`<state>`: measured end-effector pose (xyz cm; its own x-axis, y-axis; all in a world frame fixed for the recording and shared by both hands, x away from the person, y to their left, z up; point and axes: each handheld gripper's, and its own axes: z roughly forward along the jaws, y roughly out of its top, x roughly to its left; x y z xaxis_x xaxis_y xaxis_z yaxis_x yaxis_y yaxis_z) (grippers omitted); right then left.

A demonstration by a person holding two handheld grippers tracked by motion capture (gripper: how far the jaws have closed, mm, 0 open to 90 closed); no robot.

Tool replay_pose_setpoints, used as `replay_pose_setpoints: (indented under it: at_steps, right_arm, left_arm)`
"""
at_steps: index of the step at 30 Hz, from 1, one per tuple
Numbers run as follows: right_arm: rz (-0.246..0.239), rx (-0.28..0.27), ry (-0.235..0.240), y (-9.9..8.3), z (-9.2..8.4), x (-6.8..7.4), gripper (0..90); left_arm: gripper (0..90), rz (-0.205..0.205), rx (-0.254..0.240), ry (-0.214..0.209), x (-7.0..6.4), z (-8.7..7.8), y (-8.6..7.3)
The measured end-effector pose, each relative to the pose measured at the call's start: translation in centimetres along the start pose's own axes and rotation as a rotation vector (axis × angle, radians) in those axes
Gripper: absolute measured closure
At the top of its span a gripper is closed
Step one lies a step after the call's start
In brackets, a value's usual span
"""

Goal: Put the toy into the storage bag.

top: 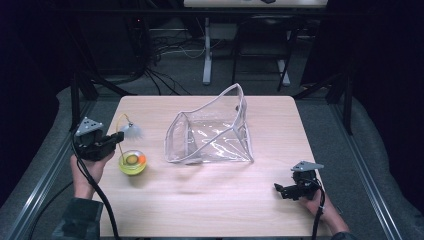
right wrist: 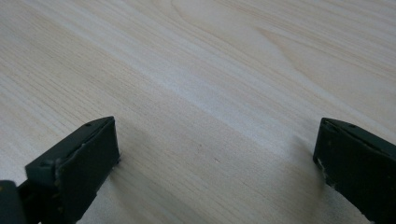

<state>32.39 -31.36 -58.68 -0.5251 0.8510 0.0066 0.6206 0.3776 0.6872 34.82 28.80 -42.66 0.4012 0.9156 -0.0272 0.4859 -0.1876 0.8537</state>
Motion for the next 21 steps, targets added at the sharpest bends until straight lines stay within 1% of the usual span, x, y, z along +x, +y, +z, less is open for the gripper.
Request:
replay_pose_setpoints:
  at_steps: [4, 5, 6, 7, 8, 11, 16, 17, 21]
  right_arm:
    - [0.000, -0.001, 0.001, 0.0, 0.0, 0.0, 0.0]
    - [0.001, 0.003, 0.003, 0.0, 0.0, 0.0, 0.0]
    - [-0.001, 0.001, 0.003, 0.0, 0.0, 0.0, 0.0]
    - [-0.001, 0.001, 0.004, 0.0, 0.0, 0.0, 0.0]
    - [-0.002, 0.002, 0.002, 0.0, 0.0, 0.0, 0.0]
    - [-0.003, 0.000, 0.002, 0.0, 0.0, 0.0, 0.0]
    - [0.000, 0.002, 0.003, 0.0, 0.0, 0.0, 0.0]
    - [0.000, 0.002, 0.004, 0.0, 0.0, 0.0, 0.0]
    - [-0.002, 0.000, 0.003, 0.0, 0.0, 0.0, 0.0]
  left_arm:
    - [88.0, 0.016, -0.010, -0.011, -0.4, -0.4, 0.5]
    - [88.0, 0.023, -0.022, -0.006, -0.5, -0.6, 0.6]
    - [88.0, 0.020, -0.026, -0.013, -0.6, -0.6, 0.7]
    - [88.0, 0.022, -0.022, -0.023, -0.6, -0.6, 0.7]
    - [88.0, 0.029, -0.021, -0.021, -0.6, -0.6, 0.8]
    - [88.0, 0.029, -0.019, -0.028, -0.7, -0.7, 0.8]
    - [88.0, 0.047, -0.024, -0.029, -0.6, -1.4, 1.1]
    - [88.0, 0.042, -0.030, -0.040, -0.5, -1.6, 1.2]
    - [88.0, 0.038, -0.029, -0.048, -0.1, -1.9, 1.3]
